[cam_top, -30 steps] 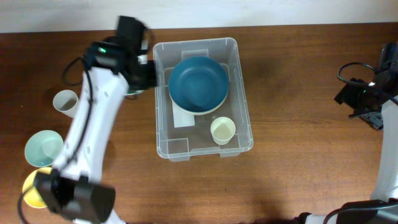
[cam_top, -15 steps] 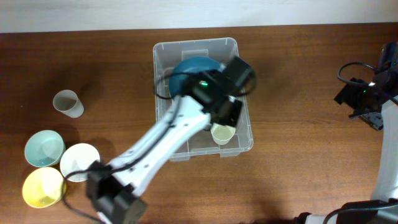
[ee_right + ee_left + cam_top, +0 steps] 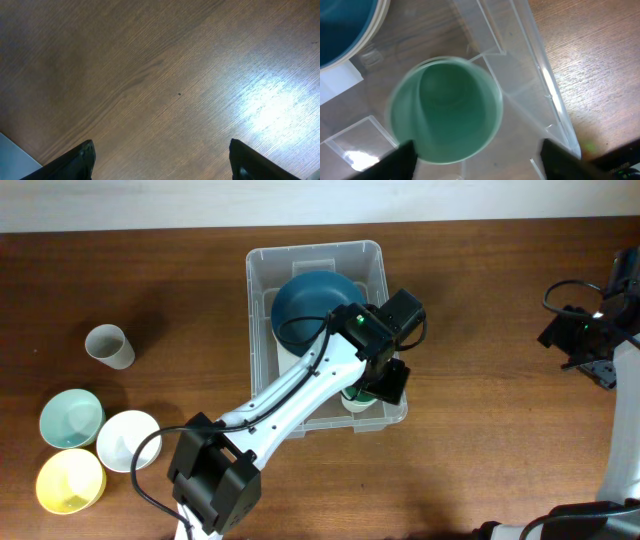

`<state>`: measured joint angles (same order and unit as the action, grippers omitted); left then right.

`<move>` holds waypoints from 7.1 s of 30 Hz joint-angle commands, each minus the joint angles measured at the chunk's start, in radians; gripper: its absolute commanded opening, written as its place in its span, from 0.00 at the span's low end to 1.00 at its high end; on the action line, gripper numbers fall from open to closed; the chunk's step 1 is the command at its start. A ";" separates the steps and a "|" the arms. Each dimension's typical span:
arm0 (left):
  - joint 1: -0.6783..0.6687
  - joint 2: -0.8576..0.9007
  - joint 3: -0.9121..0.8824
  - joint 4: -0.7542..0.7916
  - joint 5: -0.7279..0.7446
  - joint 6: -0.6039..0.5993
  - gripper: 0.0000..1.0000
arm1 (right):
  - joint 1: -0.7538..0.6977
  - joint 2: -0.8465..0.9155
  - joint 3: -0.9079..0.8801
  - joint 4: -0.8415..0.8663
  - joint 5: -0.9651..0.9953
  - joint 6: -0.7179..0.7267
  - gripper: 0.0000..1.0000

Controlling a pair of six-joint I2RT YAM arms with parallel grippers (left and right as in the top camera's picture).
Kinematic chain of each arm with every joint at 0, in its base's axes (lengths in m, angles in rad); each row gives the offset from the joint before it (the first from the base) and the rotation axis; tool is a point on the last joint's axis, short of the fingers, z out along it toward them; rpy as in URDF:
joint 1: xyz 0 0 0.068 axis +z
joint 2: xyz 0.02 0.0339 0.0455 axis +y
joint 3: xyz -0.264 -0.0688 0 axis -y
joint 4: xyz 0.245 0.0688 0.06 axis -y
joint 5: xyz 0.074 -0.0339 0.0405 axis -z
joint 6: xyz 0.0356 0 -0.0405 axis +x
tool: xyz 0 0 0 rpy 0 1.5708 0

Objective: Pack container
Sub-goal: 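Place the mint-green cup into the cream cup in the container, then move the left gripper to the grey cup, then carry the grey cup with the left gripper into the nested cups, then withdraw the left gripper to the white bowl on the left, then grasp the white bowl rim with the left gripper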

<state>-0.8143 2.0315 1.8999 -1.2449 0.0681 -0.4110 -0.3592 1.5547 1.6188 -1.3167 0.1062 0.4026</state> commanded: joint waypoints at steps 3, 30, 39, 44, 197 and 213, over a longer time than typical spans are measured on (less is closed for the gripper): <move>0.054 -0.008 0.046 -0.035 -0.004 0.023 0.87 | 0.000 -0.011 -0.006 -0.001 0.002 -0.006 0.81; 1.068 0.177 0.153 0.007 -0.196 0.170 0.96 | 0.000 -0.011 -0.006 -0.001 0.002 -0.006 0.81; 1.068 0.271 0.153 0.076 -0.201 0.174 0.89 | 0.000 -0.011 -0.006 -0.001 0.002 -0.022 0.81; 1.068 0.293 0.153 0.081 -0.201 0.174 0.89 | 0.000 -0.011 -0.006 -0.001 0.002 -0.022 0.81; 1.042 -0.387 -0.792 0.195 -0.167 0.053 0.99 | 0.313 0.008 -0.361 0.258 0.007 -0.163 0.79; 1.084 -0.193 -0.791 0.333 -0.116 0.068 0.31 | 0.313 0.008 -0.361 0.253 0.007 -0.164 0.79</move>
<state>0.2661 1.8294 1.1095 -0.9211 -0.0593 -0.3504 -0.0433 1.5578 1.2396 -1.0592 0.1146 0.2382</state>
